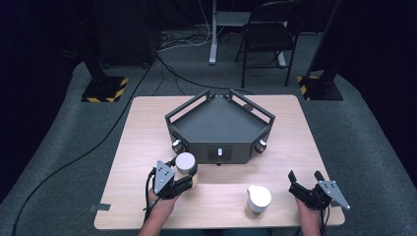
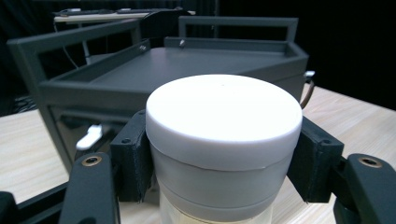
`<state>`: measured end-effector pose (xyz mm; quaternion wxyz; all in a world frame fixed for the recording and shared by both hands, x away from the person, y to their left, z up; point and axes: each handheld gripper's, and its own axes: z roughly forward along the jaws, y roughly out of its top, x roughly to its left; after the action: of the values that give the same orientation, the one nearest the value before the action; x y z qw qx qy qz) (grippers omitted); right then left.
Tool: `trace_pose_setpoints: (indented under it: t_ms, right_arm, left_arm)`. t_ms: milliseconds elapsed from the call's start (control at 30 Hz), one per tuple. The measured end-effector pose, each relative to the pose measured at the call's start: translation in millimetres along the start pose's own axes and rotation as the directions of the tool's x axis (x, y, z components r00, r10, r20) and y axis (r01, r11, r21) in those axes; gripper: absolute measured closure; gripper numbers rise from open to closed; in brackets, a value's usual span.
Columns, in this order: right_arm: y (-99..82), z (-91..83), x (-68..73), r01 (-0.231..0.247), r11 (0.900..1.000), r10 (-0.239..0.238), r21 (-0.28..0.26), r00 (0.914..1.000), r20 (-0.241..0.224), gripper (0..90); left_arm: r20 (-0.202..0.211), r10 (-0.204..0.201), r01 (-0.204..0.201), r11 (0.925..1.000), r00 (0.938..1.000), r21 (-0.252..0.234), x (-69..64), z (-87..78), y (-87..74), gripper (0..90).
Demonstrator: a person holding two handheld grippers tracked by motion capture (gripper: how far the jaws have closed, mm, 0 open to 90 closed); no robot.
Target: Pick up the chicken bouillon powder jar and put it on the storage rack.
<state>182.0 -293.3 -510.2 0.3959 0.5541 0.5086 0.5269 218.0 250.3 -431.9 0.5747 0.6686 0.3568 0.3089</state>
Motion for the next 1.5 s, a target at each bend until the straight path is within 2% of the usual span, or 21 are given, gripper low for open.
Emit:
trace_pose_setpoints:
  t_ms: [267,467,1500]
  right_arm:
    - [0.3,0.1,-0.8,-0.005,1.0,0.005,0.001,1.0,-0.002,0.0]
    - [0.2,0.1,-1.3,-0.008,1.0,0.008,0.001,1.0,-0.002,0.0]
    - [1.1,0.6,-3.3,-0.023,0.9997,0.023,0.005,0.9997,-0.006,0.0]
  left_arm:
    - [0.022,0.016,-0.016,0.9999,0.9996,-0.005,-2.3,3.8,15.9,33.1]
    - [0.034,0.009,-0.009,1.0,0.9994,0.0,-3.3,7.6,22.2,33.1]
    - [0.102,0.031,-0.032,0.9995,0.9943,0.008,-12.5,26.9,53.8,33.1]
